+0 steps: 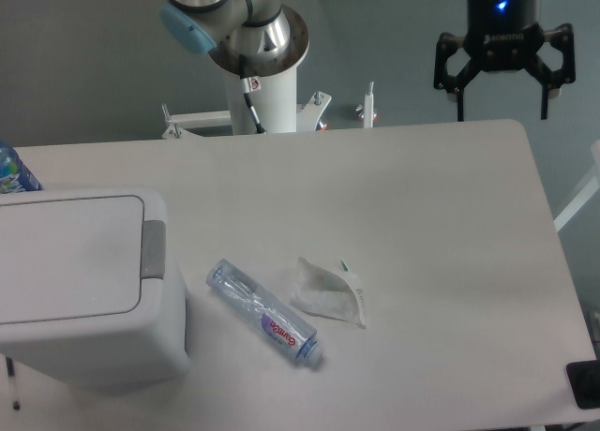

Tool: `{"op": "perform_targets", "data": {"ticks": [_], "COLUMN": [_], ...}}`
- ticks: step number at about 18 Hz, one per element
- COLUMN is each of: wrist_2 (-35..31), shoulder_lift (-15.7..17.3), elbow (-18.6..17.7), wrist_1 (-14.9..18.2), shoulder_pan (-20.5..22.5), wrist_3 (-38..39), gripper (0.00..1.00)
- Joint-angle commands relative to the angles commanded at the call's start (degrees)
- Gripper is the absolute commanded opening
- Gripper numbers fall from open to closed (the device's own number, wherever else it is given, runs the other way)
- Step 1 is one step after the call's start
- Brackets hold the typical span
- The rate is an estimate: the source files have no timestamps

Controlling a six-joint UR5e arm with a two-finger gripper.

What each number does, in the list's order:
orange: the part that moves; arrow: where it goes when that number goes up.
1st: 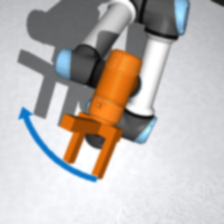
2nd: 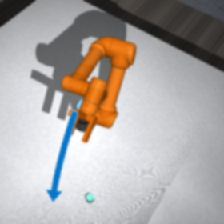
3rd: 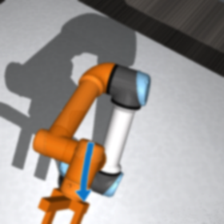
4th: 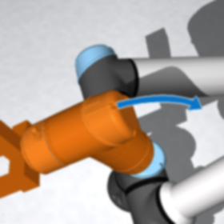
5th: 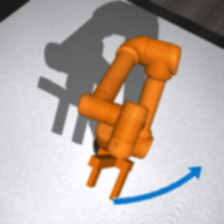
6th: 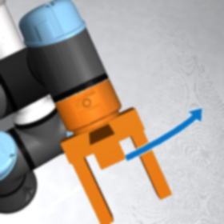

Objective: Open the trash can

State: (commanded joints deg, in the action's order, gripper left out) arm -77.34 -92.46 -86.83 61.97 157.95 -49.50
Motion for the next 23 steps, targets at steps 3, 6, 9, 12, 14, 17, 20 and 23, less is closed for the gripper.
{"op": "perform_targets", "data": {"ticks": [3,6,9,12,14,17,20,23], "wrist_2": [0.3,0.2,0.7,6.3,11.2,16.1,16.3,16.4], "shoulder_lift": [-0.1,-1.4,-2.5,-2.8,-3.5,-5.4,-6.8,-7.3], "elbow": [-0.3,-0.2,0.3,0.4,-0.3,-0.6,-0.6,-0.3], "wrist_1": [-0.4,-0.4,-0.4,-0.4,0.0,-0.2,-0.5,-0.5], "shoulder_pan": [-3.2,-8.3,-11.7,-13.3,-13.5,-15.3,-16.0,-17.8], "wrist_3": [7.9,18.4,27.3,33.7,37.1,41.6,41.8,44.0], "gripper": [1.00,1.00,1.00,1.00,1.00,1.00,1.00,1.00]}}
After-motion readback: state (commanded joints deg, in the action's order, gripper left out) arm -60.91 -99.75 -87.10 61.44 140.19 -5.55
